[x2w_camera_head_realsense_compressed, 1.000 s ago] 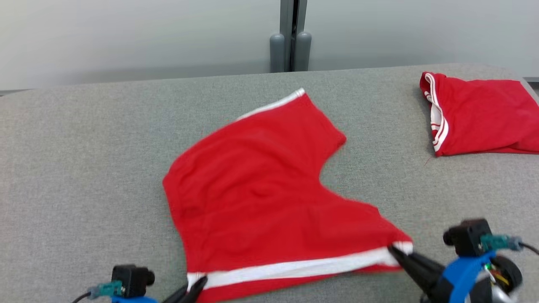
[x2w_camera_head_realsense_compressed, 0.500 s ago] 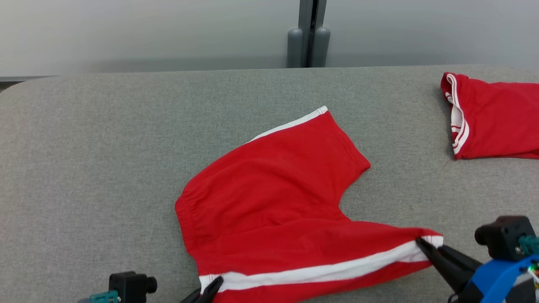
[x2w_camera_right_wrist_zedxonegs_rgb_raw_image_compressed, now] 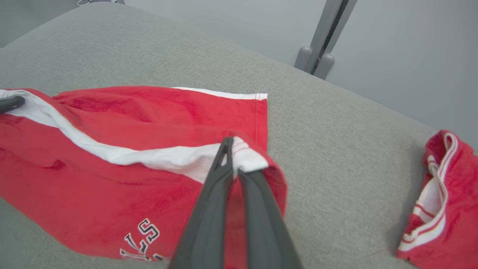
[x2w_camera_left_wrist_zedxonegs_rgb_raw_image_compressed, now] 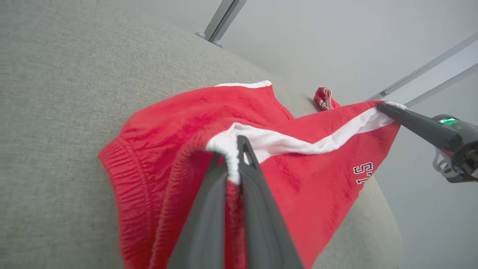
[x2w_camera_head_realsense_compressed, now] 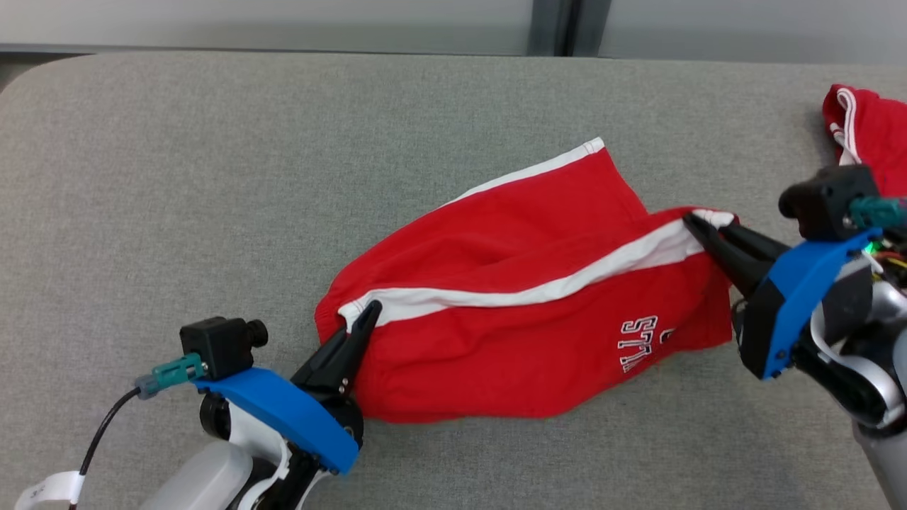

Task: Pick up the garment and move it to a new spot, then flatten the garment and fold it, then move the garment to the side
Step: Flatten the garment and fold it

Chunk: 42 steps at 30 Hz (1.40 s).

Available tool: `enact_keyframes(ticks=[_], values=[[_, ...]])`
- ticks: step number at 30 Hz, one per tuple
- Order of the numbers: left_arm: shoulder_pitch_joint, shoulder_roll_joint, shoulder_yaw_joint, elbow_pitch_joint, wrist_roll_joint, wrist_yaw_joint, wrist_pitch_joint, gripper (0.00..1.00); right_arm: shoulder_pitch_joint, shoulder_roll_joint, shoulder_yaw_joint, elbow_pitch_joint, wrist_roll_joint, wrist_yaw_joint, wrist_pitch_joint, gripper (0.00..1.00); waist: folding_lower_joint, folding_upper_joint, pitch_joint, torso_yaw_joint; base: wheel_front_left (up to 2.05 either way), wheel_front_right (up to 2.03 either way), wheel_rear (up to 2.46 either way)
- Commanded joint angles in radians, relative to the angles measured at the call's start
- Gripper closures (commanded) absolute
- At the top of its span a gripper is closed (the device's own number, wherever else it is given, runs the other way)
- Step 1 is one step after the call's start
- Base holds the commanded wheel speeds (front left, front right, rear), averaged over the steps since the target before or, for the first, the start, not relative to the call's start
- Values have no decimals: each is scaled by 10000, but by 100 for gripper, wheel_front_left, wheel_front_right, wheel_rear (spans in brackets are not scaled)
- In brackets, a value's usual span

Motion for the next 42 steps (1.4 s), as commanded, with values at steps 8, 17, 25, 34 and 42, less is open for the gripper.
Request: enact_keyframes(ticks=[8,17,25,34,42], values=[[-897,-1069,433,1306,137,129,-1036,100,-2799,-232,1449,2515,254,4,-1444,100,-2,-2,886,720,0,0,0],[-1606,-1923,544,2431,228,-167,-1585,100,-4306,-172,2116,4587,197,4,-2784,100,-2,-2,1332,1160,0,0,0],[-2193,-2451,648,3123,177,-285,-1676,100,-5076,-2,2490,5747,257,4,-3304,100,-2,-2,1723,1294,0,0,0],[-2500,-2676,729,3672,311,-464,-1857,0,-5494,179,3030,6580,456,4,-3745,59,-2,-2,1927,1328,0,0,0],[-2274,-2637,487,4123,453,-720,-1865,0,-5483,287,3485,7236,810,4,-3914,0,-2,-2,1648,1346,0,0,0]])
